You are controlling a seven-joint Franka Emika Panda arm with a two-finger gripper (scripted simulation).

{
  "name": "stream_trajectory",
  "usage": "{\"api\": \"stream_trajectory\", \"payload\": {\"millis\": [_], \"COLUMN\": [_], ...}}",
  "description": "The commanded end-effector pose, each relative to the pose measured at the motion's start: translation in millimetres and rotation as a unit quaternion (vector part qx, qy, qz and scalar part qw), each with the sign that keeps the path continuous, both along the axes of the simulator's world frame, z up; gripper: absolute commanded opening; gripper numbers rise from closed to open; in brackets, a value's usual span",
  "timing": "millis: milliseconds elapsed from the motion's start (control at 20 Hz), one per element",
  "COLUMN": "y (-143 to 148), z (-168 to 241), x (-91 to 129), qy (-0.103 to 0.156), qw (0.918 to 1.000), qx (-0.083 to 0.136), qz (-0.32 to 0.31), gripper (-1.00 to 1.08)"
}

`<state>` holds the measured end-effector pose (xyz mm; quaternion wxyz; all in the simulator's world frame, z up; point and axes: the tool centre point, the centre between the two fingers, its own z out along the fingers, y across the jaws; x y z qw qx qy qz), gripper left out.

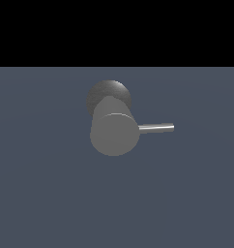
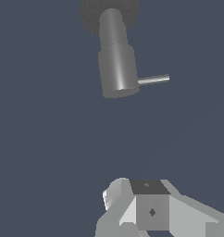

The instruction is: Turn on the faucet by rotating a designated handle.

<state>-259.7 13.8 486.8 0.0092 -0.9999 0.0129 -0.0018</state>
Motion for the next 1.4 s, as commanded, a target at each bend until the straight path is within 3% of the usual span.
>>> {"api": "stream_trajectory", "payload": {"millis": [0, 350, 850, 1050, 1350], "y": [0.0, -6.3, -8.8, -8.1, -6.7], "z": [0.0, -2.2, 7.9, 11.7, 24.0], "x": [0.0, -3.4, -4.0, -2.8, 0.4], "qy": [0.000, 0.004, -0.010, -0.021, -0.053], "qw": [1.0000, 0.9999, 0.9995, 0.9991, 0.9957], "qx": [0.000, 0.008, 0.000, 0.017, 0.066], "qz": [0.000, -0.006, 0.030, 0.032, 0.038], "gripper": [-1.00, -1.00, -1.00, -1.00, -1.00]}}
